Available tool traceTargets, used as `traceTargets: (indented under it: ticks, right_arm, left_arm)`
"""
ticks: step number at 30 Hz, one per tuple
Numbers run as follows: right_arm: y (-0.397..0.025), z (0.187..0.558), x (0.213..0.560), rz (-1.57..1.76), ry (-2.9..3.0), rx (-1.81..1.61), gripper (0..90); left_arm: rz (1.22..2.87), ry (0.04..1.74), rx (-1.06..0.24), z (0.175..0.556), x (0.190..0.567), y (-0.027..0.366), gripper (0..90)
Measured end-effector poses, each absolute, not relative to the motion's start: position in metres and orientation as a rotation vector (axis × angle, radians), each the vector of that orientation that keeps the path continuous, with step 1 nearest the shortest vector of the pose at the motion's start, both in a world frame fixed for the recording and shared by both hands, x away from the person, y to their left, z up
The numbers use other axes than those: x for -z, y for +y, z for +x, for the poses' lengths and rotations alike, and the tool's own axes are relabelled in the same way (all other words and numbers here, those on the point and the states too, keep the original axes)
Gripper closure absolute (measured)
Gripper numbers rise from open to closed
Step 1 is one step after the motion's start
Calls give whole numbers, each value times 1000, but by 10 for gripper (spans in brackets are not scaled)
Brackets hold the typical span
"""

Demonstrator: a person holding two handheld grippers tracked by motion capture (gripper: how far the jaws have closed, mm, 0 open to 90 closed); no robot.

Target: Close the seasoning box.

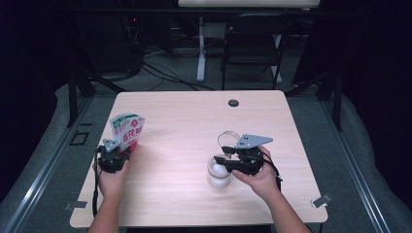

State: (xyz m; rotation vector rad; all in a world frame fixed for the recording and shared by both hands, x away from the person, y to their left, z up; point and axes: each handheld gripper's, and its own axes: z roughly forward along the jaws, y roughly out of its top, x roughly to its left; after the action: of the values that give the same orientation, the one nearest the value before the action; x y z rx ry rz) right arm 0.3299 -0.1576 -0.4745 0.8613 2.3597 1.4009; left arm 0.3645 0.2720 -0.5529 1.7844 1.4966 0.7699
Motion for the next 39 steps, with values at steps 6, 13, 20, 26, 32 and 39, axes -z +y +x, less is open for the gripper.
traceTargets:
  ticks: [6,13,20,26,32,39]
  right_arm:
    - [-157,330,475,858,2362,-1394,515]
    - [-157,330,475,855,2366,-1393,523]
    - [-157,330,475,853,2365,-1393,521]
    - [-157,330,475,850,2364,-1400,518]
    - [-155,330,475,850,2367,-1395,515]
    - [-156,331,475,850,2364,-1398,513]
  left_arm:
    - [1800,1522,-819,364,554,272,789]
    - [1798,1537,-810,365,555,273,777]
    - [1790,1536,-807,364,554,272,740]
    - [1770,1507,-837,360,550,269,605]
    - [1795,1462,-885,358,546,261,394]
    - [1800,1424,-883,357,544,256,332]
